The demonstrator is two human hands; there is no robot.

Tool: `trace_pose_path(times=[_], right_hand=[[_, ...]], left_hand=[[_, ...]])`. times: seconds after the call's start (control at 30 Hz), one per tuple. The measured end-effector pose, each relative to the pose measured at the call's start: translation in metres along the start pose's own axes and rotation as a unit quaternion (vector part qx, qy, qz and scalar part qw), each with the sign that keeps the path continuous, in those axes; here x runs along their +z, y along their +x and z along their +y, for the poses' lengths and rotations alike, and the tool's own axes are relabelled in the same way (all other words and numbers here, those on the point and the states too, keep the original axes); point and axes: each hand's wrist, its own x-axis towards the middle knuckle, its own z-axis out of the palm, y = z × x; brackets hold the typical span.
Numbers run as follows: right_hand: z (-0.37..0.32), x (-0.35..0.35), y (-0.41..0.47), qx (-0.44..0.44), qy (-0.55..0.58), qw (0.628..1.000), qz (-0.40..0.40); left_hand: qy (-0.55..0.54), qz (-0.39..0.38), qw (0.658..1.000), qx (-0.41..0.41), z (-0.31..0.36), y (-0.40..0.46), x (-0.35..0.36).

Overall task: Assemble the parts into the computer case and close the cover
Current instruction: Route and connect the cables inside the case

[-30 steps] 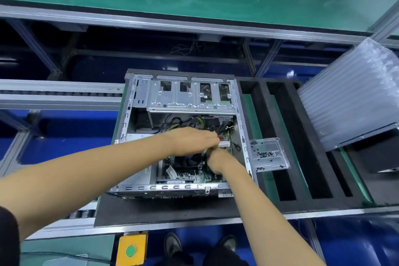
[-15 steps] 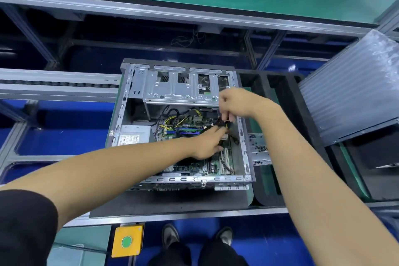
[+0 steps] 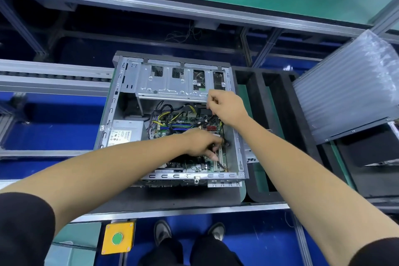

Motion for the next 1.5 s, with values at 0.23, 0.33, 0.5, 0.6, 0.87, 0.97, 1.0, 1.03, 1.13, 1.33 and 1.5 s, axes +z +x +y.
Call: trace_pose_path(times=[0.23,0.33,0.5,0.6,0.87,0.97,1.0,1.03,1.13,1.33,1.5], right_hand=[[0.003,0.002,0.000,0.001,0.034,0.999,0.020],[0.004,0.001,0.000,0.001,0.052,0.998,0.027],[0.004,0.002,0.000,0.003,0.077,0.997,0.032],[0.006,0.001,0.001,0.004,0.095,0.995,0.036],[0.012,0.004,0.004,0.005,0.132,0.991,0.038],[0.014,0.004,0.005,0.003,0.145,0.989,0.042],[0.014,0.005,0.005,0.003,0.147,0.988,0.042],[0.015,0.005,0.005,0.002,0.146,0.988,0.043],[0.017,0.006,0.006,0.002,0.147,0.988,0.044],[0.018,0.006,0.008,-0.004,0.151,0.987,0.044],[0.020,0.006,0.009,-0.012,0.162,0.985,0.050]], left_hand=[[-0.116,0.091,0.976,-0.163,0.026,0.000,0.012],[-0.334,0.076,0.907,-0.243,0.037,0.012,0.007],[-0.638,0.122,0.672,-0.355,0.056,0.029,0.003],[-0.671,0.145,0.616,-0.386,0.060,0.035,0.006],[-0.714,0.125,0.566,-0.392,0.053,0.025,0.001],[-0.711,0.083,0.590,-0.374,0.039,0.011,-0.004],[-0.696,0.081,0.609,-0.372,0.037,0.009,-0.004],[-0.664,0.089,0.640,-0.378,0.035,0.009,-0.002],[-0.521,0.144,0.738,-0.403,0.039,0.015,0.006],[-0.463,0.238,0.751,-0.408,0.035,0.037,0.002],[-0.392,0.225,0.803,-0.387,0.024,0.040,0.001]])
